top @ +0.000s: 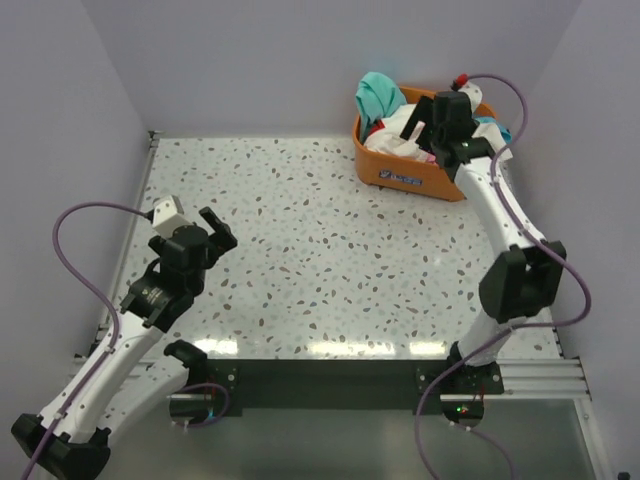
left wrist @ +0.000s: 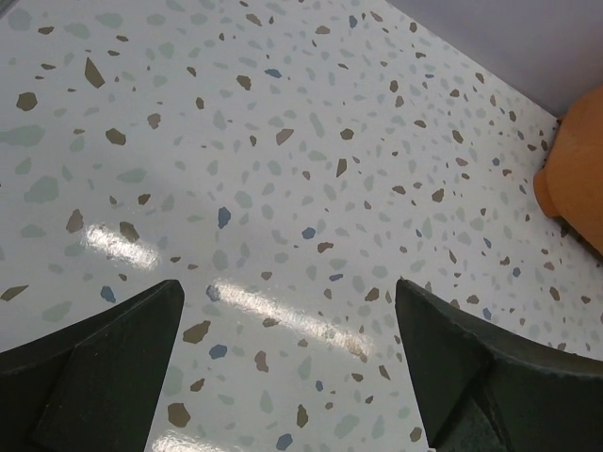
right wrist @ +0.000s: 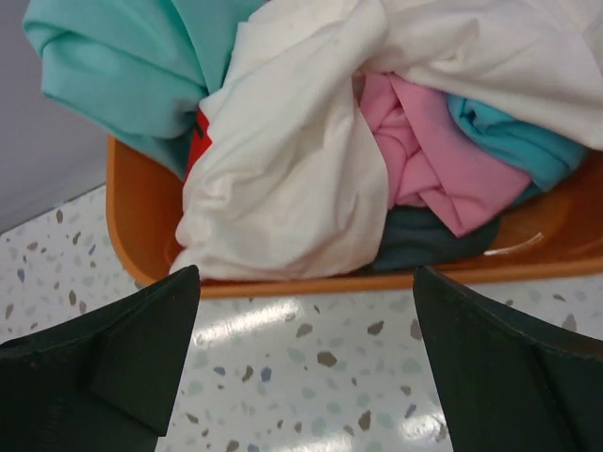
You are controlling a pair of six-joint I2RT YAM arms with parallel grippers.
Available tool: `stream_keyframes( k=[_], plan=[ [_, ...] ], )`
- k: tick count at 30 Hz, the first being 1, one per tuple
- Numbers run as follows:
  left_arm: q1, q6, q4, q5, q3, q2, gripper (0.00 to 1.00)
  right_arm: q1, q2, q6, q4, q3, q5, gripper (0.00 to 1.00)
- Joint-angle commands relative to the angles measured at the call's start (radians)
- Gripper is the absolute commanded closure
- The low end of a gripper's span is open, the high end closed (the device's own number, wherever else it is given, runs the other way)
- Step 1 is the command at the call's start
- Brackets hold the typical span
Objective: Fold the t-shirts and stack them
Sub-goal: Grab the tshirt from the pile
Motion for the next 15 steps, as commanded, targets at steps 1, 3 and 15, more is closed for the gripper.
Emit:
stream_keyframes(
  k=[1,3,15],
  plan=[
    [-0.001,-0.001,0.050,-0.046,0.003,0.026,0.00,0.000,0.196,0.032,0.023,0.178,0.072,0.02],
    [-0.001,0.003,0.058,-0.038,0.006,0.043,0.00,0.000,0.265,0.030,0.097,0.247,0.086,0.07],
    [-0.001,0.037,0.078,-0.003,0.000,0.070,0.00,0.007,0.703,0.022,0.040,0.696,0.146,0.50]
  ],
)
